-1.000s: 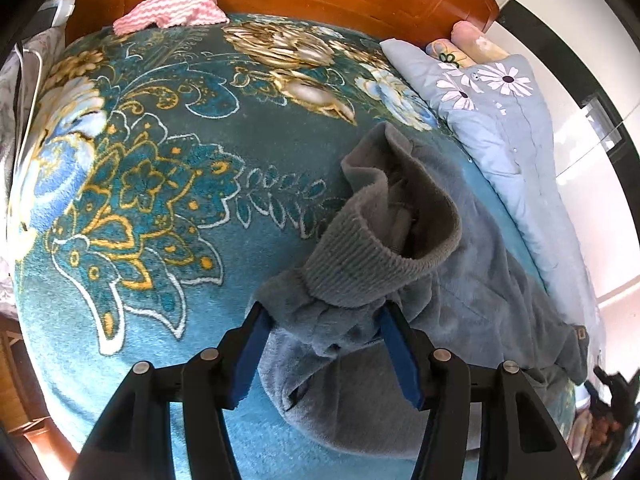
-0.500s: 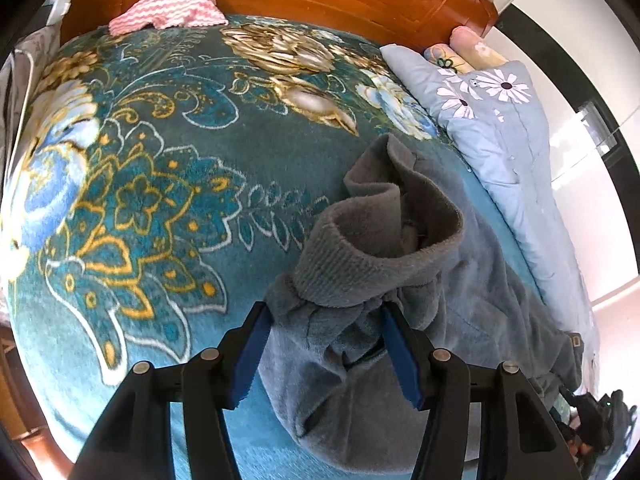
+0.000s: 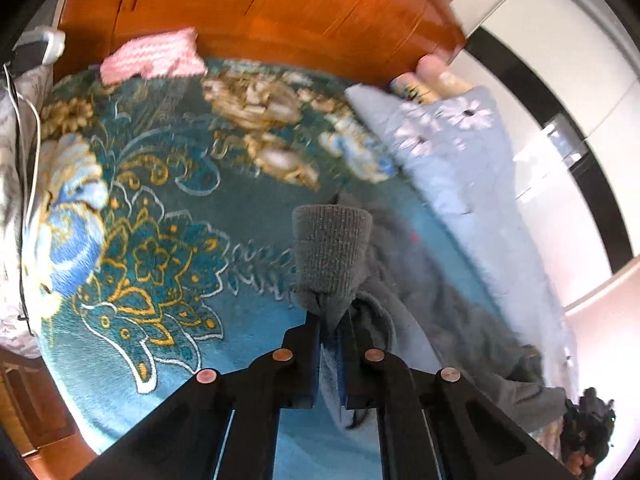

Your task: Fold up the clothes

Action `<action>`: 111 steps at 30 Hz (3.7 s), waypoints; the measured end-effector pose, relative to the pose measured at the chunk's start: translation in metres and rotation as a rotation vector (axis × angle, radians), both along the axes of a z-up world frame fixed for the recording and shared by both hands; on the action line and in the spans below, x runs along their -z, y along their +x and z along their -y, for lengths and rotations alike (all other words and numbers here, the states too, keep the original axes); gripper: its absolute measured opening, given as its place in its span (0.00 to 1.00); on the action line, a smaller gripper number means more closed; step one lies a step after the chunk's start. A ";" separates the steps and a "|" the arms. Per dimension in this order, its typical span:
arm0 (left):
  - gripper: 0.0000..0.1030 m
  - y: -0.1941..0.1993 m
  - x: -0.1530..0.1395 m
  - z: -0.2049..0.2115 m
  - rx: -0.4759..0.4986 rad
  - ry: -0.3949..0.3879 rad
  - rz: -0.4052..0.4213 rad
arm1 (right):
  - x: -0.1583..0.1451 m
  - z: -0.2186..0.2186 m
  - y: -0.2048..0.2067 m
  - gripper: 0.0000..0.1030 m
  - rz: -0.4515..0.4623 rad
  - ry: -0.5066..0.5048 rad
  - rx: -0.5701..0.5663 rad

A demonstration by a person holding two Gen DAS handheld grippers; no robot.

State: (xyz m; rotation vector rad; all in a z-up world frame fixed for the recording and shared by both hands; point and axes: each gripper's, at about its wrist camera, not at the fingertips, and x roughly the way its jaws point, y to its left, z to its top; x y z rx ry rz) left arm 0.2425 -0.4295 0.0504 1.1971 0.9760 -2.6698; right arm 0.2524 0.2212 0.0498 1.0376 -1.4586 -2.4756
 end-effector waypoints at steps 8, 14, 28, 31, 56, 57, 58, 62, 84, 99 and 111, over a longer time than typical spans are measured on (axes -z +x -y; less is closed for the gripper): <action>0.06 0.017 -0.009 0.023 -0.009 -0.004 0.019 | -0.078 0.008 0.079 0.06 -0.078 0.284 -0.054; 0.06 0.013 0.037 0.022 -0.038 -0.033 0.159 | 0.024 0.024 0.049 0.06 0.211 0.227 -0.175; 0.06 0.017 0.050 0.026 -0.066 0.007 0.178 | 0.031 -0.065 0.110 0.40 0.173 0.180 -0.021; 0.06 0.017 0.053 0.025 -0.071 -0.003 0.195 | 0.058 -0.070 0.119 0.40 0.248 0.161 -0.020; 0.07 0.019 0.061 0.015 -0.113 -0.030 0.259 | 0.110 -0.075 0.043 0.40 0.265 -0.009 0.006; 0.07 0.018 0.061 0.014 -0.113 -0.031 0.260 | 0.113 -0.073 0.041 0.40 0.266 -0.022 0.014; 0.07 0.019 0.061 0.014 -0.113 -0.031 0.260 | 0.115 -0.071 0.038 0.40 0.263 -0.026 0.021; 0.07 0.021 0.059 0.016 -0.113 -0.019 0.249 | 0.117 -0.064 0.024 0.40 0.254 -0.046 0.041; 0.06 0.045 0.018 0.025 -0.059 0.118 0.040 | -0.034 -0.129 0.171 0.05 -0.031 0.158 0.254; 0.06 0.059 0.055 0.026 -0.072 0.089 0.154 | 0.057 -0.137 0.240 0.05 0.268 0.075 0.262; 0.06 0.054 0.067 0.039 -0.081 0.037 0.199 | 0.091 -0.127 0.254 0.07 0.340 0.008 0.219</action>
